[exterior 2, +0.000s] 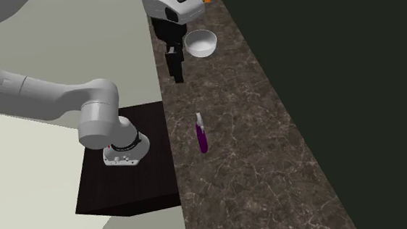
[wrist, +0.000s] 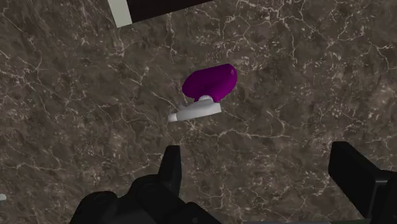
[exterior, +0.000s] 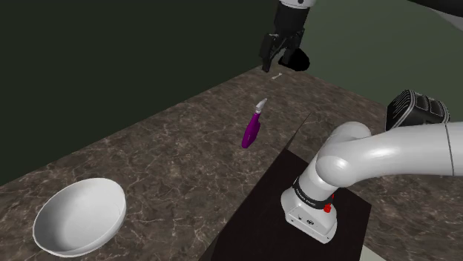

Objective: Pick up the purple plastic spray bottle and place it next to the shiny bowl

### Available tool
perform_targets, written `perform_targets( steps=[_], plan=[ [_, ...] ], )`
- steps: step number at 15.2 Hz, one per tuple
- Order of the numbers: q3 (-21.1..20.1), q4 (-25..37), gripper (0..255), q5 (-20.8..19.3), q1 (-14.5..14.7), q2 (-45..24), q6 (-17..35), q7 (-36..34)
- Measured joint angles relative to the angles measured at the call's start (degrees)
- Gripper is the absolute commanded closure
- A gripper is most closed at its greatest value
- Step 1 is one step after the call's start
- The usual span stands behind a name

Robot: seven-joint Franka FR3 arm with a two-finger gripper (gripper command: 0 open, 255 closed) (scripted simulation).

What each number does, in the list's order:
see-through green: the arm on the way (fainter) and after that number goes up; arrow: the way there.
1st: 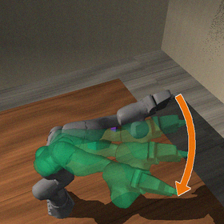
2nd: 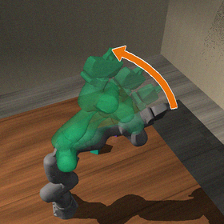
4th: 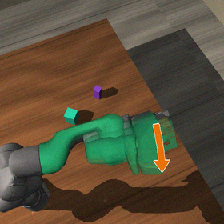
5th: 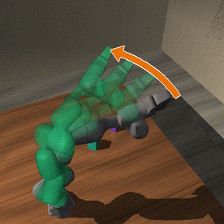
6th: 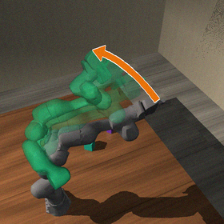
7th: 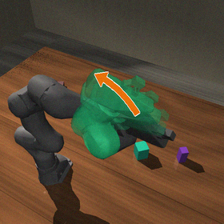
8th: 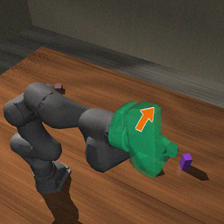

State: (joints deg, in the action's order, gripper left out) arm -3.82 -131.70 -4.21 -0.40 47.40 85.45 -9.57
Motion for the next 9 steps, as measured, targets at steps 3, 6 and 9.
perform_targets(
  steps=[3,6,9],
  plan=[
    [0.81,-0.91,0,0.48,-1.03,-1.17,1.41,-1.36],
    [2.82,-3.42,0,1.51,-3.35,-3.98,5.19,-4.3],
    [4.88,-4.73,0,2.84,-5.69,-7.94,8.86,-7.35]
  ],
)
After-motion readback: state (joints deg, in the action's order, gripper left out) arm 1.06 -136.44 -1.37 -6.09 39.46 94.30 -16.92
